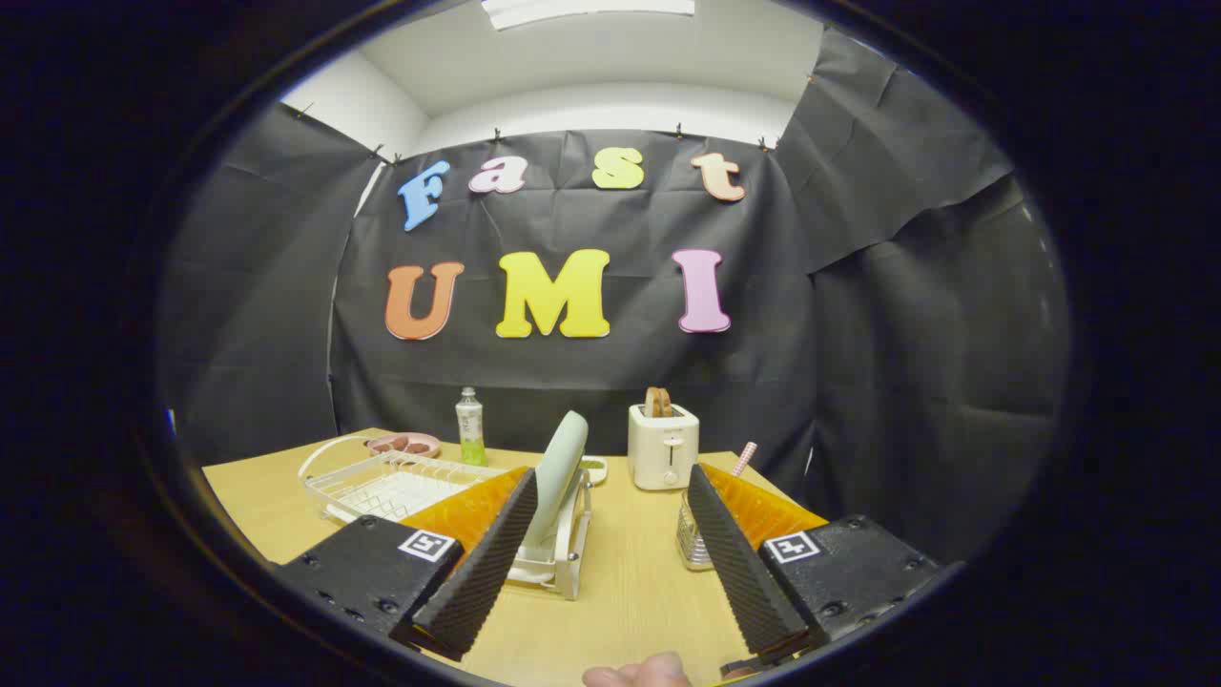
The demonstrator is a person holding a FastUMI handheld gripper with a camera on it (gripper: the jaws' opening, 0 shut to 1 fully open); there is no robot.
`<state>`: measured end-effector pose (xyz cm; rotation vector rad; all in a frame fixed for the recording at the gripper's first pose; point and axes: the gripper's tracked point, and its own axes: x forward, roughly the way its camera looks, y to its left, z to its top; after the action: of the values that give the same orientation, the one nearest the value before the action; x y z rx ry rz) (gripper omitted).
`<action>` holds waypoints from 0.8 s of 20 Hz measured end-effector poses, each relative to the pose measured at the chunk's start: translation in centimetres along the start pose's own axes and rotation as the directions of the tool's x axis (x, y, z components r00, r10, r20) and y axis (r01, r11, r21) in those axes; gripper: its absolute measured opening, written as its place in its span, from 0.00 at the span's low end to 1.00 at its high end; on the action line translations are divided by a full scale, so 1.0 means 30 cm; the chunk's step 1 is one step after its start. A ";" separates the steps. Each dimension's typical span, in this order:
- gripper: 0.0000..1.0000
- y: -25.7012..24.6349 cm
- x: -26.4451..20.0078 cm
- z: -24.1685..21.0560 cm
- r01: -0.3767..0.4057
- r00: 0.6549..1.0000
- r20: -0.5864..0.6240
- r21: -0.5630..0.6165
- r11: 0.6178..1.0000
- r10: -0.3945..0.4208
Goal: Take the plate from the dish rack, then take the spoon from the basket and place it into the plate.
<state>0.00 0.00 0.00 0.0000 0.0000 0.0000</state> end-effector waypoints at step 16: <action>1.00 -0.016 0.028 -0.019 0.004 0.997 -0.077 0.010 1.000 -0.003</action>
<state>0.85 -0.47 -0.57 0.0099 0.0773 -0.0036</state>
